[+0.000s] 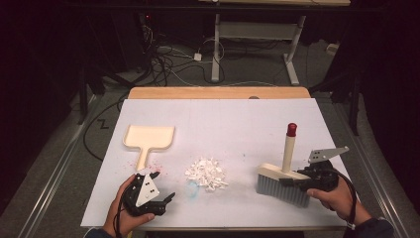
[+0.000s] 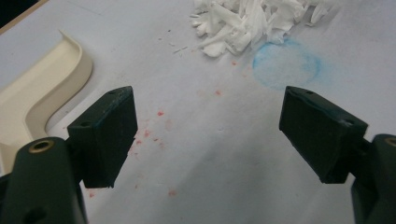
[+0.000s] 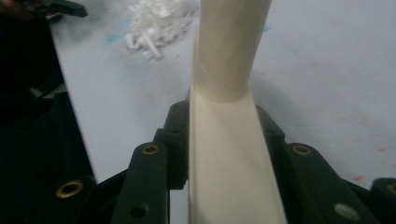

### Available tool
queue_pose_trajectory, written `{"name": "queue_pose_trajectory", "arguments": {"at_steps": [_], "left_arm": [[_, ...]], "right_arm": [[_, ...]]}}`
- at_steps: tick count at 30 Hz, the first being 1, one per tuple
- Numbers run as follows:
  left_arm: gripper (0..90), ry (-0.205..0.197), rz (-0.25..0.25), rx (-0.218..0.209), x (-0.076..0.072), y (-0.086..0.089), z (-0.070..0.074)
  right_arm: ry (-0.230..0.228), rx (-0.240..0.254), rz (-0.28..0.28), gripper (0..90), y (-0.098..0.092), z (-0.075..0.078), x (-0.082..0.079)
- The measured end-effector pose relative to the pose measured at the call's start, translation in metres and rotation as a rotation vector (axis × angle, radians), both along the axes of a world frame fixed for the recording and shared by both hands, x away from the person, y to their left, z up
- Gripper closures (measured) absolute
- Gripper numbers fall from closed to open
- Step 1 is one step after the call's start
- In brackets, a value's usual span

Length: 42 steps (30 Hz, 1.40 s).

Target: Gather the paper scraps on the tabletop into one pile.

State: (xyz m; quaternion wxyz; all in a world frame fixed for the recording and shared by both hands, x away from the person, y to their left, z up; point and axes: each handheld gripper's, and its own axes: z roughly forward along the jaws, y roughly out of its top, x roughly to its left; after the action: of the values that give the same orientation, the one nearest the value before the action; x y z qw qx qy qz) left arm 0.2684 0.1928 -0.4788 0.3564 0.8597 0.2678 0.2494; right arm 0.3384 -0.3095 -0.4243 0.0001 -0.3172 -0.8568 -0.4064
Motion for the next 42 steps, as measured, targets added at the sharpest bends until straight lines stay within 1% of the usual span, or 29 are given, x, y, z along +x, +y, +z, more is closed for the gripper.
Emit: {"name": "queue_pose_trajectory", "arguments": {"at_steps": [1, 2, 4, 6, 8, 9, 11, 15, 16, 19, 20, 21, 23, 24, 25, 26, 28, 29, 31, 32, 34, 35, 36, 37, 38, 39, 40, 41, 42], "left_arm": [[18.5, 0.001, -0.002, 0.0, 0.0, 0.0, 0.0], [18.5, 0.003, -0.003, 0.0, 0.0, 0.0, 0.0], [18.5, 0.006, -0.004, 0.001, 0.0, 0.0, -0.001], [18.5, 0.008, -0.008, 0.003, 0.001, -0.001, -0.001], [18.5, 0.011, -0.012, 0.007, 0.001, -0.002, -0.001], [18.5, 0.012, -0.014, 0.011, 0.001, -0.002, -0.001], [18.5, 0.014, -0.018, 0.012, 0.001, -0.002, -0.002], [18.5, 0.021, -0.023, 0.014, 0.001, -0.003, -0.003], [18.5, 0.014, -0.025, 0.017, 0.001, -0.003, -0.003], [18.5, 0.016, -0.03, 0.02, 0.001, -0.003, -0.003], [18.5, 0.017, -0.03, 0.021, 0.002, -0.003, -0.003], [18.5, 0.019, -0.031, 0.021, 0.002, -0.004, -0.003], [18.4, 0.021, -0.034, 0.021, 0.001, -0.004, -0.003], [18.4, 0.021, -0.034, 0.019, 0.001, -0.004, -0.004], [18.4, 0.021, -0.035, 0.019, 0.001, -0.004, -0.004], [18.4, 0.021, -0.035, 0.019, 0.001, -0.004, -0.004], [18.4, 0.021, -0.033, 0.016, 0.001, -0.003, -0.003], [18.5, 0.02, -0.033, 0.017, 0.001, -0.003, -0.003], [18.5, 0.02, -0.034, 0.018, 0.002, -0.004, -0.004], [18.5, 0.02, -0.036, 0.021, 0.002, -0.004, -0.003], [18.5, 0.019, -0.034, 0.019, 0.001, -0.004, -0.003], [18.5, 0.018, -0.034, 0.019, 0.001, -0.004, -0.003], [18.5, 0.016, -0.034, 0.021, 0.001, -0.004, -0.003], [18.5, 0.015, -0.033, 0.021, 0.001, -0.003, -0.003], [18.5, 0.014, -0.03, 0.018, 0.001, -0.003, -0.003], [18.5, 0.015, -0.028, 0.017, 0.001, -0.003, -0.003], [18.5, 0.014, -0.027, 0.016, 0.002, -0.003, -0.003], [18.5, 0.012, -0.027, 0.016, 0.002, -0.003, -0.002], [18.5, 0.011, -0.028, 0.014, 0.002, -0.003, -0.002]], "right_arm": [[0.014, -0.005, -0.004, 64.8, -0.001, 0.0, 0.005], [0.016, -0.013, -0.001, 63.4, -0.002, 0.0, 0.009], [0.019, -0.039, -0.018, 61.3, -0.002, -0.002, 0.018], [0.03, -0.056, -0.015, 59.1, -0.003, -0.003, 0.026], [0.02, -0.089, -0.025, 56.1, -0.001, -0.003, 0.033], [0.008, -0.117, -0.023, 54.9, -0.001, -0.003, 0.037], [0.003, -0.115, -0.033, 52.4, -0.003, -0.002, 0.044], [-0.001, -0.147, -0.041, 51.8, -0.005, -0.003, 0.057], [0.012, -0.145, -0.039, 50.8, -0.005, -0.004, 0.06], [0.01, -0.156, -0.032, 47.5, -0.008, -0.005, 0.068], [0.01, -0.168, -0.021, 46.2, -0.008, -0.005, 0.07], [0.0, -0.191, -0.024, 44.5, -0.008, -0.004, 0.072], [-0.045, -0.233, -0.054, 47.5, -0.009, -0.003, 0.075], [-0.054, -0.229, -0.058, 46.9, -0.011, -0.002, 0.077], [-0.063, -0.215, -0.075, 46.9, -0.013, -0.001, 0.078], [-0.074, -0.215, -0.094, 47.0, -0.014, -0.001, 0.078], [-0.114, -0.264, -0.142, 50.5, -0.014, -0.001, 0.078], [-0.13, -0.279, -0.167, 52.5, -0.014, -0.001, 0.078], [-0.172, -0.278, -0.227, 58.2, -0.014, -0.001, 0.078], [-0.18, -0.279, -0.253, 60.3, -0.014, -0.001, 0.078], [-0.217, -0.316, -0.289, 63.3, -0.011, -0.004, 0.079], [-0.219, -0.322, -0.297, 64.2, -0.01, -0.005, 0.078], [-0.229, -0.313, -0.288, 64.0, -0.009, -0.006, 0.079], [-0.236, -0.308, -0.294, 63.1, -0.008, -0.006, 0.078], [-0.253, -0.318, -0.303, 61.6, -0.006, -0.006, 0.078], [-0.263, -0.321, -0.313, 58.8, -0.004, -0.006, 0.077], [-0.288, -0.315, -0.318, 55.9, -0.003, -0.004, 0.076], [-0.304, -0.296, -0.337, 55.5, -0.003, -0.002, 0.075], [-0.316, -0.268, -0.341, 53.4, -0.003, 0.0, 0.073]]}}
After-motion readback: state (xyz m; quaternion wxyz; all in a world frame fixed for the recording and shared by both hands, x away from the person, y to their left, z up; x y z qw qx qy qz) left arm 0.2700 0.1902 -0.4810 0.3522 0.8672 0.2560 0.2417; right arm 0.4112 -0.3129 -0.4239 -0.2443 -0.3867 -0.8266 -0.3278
